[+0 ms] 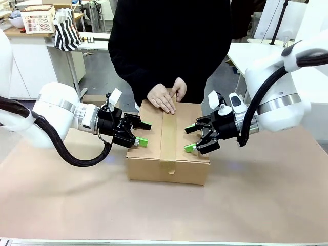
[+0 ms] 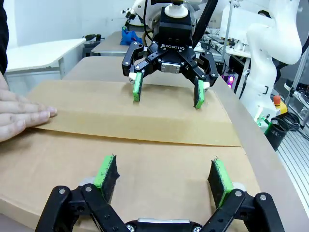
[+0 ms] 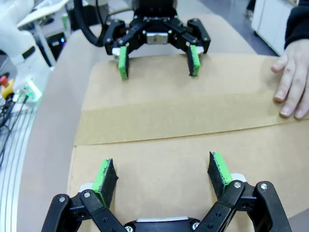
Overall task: Pack the gift set into the box.
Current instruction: Press and hold the closed box until the human finishes sealing it.
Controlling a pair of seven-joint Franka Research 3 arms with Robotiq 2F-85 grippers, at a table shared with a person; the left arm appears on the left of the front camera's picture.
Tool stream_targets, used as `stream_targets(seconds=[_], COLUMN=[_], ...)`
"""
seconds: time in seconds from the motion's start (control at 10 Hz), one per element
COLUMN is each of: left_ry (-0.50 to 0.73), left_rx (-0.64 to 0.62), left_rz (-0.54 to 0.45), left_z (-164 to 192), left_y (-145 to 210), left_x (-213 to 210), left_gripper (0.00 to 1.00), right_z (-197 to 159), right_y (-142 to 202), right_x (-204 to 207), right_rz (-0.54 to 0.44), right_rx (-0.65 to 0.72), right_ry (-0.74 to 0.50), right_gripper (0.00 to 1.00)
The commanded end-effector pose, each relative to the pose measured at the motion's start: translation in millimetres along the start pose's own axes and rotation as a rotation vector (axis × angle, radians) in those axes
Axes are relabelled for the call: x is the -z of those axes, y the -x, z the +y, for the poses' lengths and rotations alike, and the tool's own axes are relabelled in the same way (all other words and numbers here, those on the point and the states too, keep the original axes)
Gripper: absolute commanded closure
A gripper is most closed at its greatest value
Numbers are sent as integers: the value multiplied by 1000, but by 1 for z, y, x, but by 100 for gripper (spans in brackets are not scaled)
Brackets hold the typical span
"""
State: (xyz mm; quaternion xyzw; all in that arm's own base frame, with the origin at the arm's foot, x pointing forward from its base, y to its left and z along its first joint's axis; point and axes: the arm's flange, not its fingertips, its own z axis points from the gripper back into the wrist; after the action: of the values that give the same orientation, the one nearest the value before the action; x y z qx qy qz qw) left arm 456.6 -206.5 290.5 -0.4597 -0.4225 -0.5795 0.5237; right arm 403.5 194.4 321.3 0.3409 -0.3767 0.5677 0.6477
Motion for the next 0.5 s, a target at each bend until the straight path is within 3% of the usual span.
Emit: stream_targets(seconds=[0.0, 0.4], left_ry=[-3, -3], left_rx=[7, 7], left_rz=[3, 3], left_z=[0, 0], left_y=[0, 0], left_x=[-1, -1], left_gripper=[0, 0], right_z=[0, 0], right_y=[2, 2], right_x=[0, 0], right_rz=[-5, -5], right_rx=[-13, -13], right_ry=[20, 20], right_gripper=[0, 0])
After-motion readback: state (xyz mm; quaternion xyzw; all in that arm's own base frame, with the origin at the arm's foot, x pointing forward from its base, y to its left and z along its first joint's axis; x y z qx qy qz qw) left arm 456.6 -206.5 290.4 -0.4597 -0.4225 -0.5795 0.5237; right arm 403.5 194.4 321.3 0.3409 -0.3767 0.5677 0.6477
